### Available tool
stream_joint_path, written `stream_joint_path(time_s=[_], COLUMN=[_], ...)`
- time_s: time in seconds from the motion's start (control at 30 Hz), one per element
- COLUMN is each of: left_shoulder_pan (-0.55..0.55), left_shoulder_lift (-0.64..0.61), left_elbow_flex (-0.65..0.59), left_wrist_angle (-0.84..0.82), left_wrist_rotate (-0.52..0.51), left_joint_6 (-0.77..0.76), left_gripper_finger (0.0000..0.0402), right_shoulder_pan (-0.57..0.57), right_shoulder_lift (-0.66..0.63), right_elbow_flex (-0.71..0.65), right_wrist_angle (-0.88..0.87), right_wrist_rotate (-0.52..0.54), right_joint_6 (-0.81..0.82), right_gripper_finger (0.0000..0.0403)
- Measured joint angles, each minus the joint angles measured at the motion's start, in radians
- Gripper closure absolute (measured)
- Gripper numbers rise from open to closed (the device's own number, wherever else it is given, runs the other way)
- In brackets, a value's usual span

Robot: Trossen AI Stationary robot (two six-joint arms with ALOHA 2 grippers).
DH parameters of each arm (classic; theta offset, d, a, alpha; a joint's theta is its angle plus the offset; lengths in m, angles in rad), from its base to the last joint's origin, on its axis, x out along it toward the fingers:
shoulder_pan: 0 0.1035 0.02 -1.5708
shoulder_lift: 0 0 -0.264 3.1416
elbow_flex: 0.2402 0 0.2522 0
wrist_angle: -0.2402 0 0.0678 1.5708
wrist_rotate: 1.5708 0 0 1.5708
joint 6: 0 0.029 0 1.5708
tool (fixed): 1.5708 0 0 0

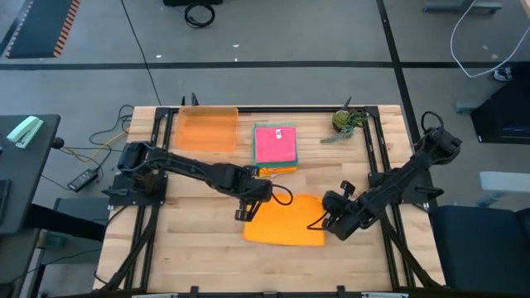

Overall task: Fold microfiber towels
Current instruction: Fold the orange towel

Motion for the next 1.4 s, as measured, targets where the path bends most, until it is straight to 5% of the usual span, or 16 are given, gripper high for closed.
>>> stream_joint_path(time_s=[0.43, 0.83, 1.1, 1.2, 1.4], left_shoulder_pan=[0.004, 0.019, -0.054, -0.063, -0.054], left_shoulder_lift=[0.0, 0.0, 0.004, 0.005, 0.005], left_elbow_flex=[0.0, 0.0, -0.105, -0.186, -0.328], left_wrist_angle=[-0.012, -0.067, 0.238, 0.329, 0.5], left_wrist_rotate=[-0.002, -0.048, 0.049, 0.057, 0.136], left_joint_6=[-0.02, -0.092, -0.007, -0.013, -0.012], left_gripper_finger=[0.0388, 0.024, 0.024, 0.0271, 0.0358], right_shoulder_pan=[-0.115, -0.227, -0.146, -0.027, 0.101], right_shoulder_lift=[0.0, -0.003, -0.087, -0.055, 0.099], right_elbow_flex=[0.0, 0.0, 0.0, 0.0, 0.001], right_wrist_angle=[0.007, 0.029, 0.051, 0.23, 0.425], right_wrist_rotate=[0.003, 0.005, -0.035, -0.039, -0.05], right_joint_6=[-0.119, -0.184, -0.078, -0.058, -0.016], right_gripper_finger=[0.0394, 0.0294, 0.0237, 0.026, 0.039])
